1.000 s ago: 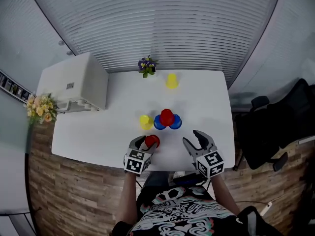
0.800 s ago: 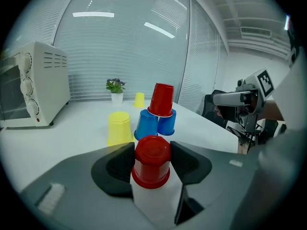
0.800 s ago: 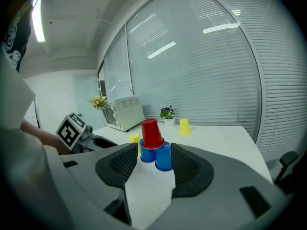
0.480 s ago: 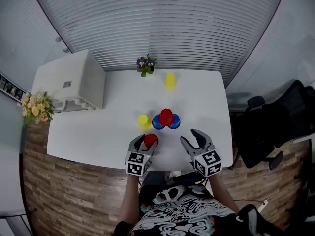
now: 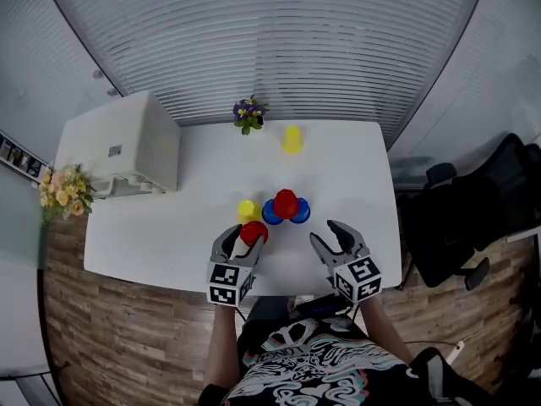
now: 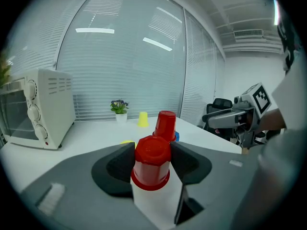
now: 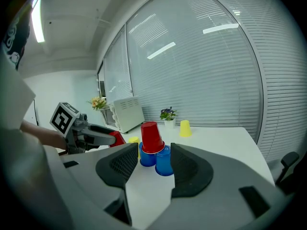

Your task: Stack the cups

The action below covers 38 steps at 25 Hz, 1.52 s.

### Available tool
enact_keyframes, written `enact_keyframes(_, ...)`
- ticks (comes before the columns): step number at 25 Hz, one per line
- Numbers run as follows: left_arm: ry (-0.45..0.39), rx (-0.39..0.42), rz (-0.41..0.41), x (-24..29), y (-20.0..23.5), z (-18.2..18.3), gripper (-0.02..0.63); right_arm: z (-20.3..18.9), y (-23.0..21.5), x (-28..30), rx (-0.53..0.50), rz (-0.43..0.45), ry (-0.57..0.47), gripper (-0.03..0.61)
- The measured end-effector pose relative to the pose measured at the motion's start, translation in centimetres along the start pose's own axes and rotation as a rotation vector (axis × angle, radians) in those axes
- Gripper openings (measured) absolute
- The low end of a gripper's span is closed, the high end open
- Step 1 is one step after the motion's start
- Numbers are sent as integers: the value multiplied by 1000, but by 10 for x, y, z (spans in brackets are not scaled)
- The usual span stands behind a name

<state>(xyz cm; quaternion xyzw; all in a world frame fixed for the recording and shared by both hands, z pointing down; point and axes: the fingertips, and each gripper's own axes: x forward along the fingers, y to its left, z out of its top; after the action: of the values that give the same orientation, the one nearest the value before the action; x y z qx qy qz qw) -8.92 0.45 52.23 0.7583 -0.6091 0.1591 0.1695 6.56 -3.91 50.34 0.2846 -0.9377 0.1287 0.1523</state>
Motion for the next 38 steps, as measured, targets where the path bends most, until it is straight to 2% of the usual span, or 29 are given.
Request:
enact_keyframes(9, -21, 74, 36, 8, 14, 37, 229, 13, -9, 5, 8, -4, -22, 207)
enact_keyframes(23, 15, 69, 20, 46, 27, 44, 229, 10, -34, 15, 33, -35, 4, 207)
enact_keyframes(38, 28, 67, -25, 55, 22, 49, 229, 4, -41, 20, 54, -46, 15, 207)
